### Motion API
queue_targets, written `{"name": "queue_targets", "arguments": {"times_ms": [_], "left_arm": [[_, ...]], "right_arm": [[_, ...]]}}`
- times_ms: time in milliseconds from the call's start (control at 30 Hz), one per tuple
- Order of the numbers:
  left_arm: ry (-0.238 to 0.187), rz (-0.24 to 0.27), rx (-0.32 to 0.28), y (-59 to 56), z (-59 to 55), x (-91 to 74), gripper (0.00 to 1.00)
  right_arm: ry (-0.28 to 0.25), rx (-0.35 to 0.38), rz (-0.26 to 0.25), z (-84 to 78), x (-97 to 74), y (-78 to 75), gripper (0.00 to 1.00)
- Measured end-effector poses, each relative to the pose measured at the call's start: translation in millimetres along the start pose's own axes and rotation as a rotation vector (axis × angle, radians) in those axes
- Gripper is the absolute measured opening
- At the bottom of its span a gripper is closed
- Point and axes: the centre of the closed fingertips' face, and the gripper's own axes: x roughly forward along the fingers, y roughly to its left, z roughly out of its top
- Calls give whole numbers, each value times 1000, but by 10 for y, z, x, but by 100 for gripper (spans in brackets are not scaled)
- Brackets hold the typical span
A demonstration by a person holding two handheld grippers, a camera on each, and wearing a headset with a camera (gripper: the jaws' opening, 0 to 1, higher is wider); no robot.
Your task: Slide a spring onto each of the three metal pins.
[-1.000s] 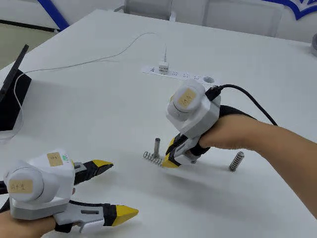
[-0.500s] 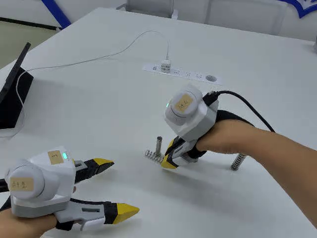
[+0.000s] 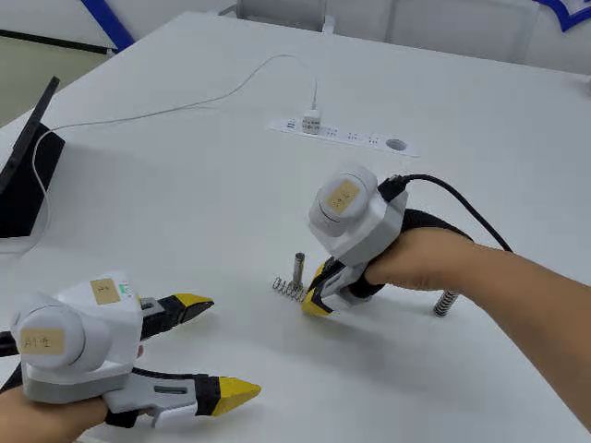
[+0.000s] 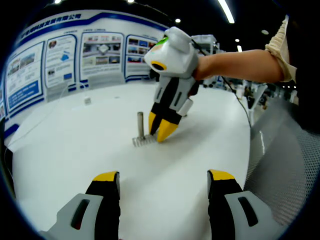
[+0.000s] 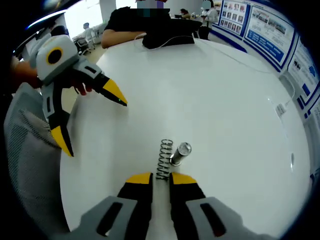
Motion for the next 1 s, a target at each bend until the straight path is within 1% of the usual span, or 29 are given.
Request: {"name": "queue_targets", "arguments": {"times_ms": [600, 1000], "left_arm": [[3, -2, 0, 7, -6, -16, 72], [1, -7, 5, -18, 5, -1, 72]], "right_arm": [[0, -2, -7, -6, 19, -10, 12], [16, -28, -19, -27, -54, 2, 12]]}}
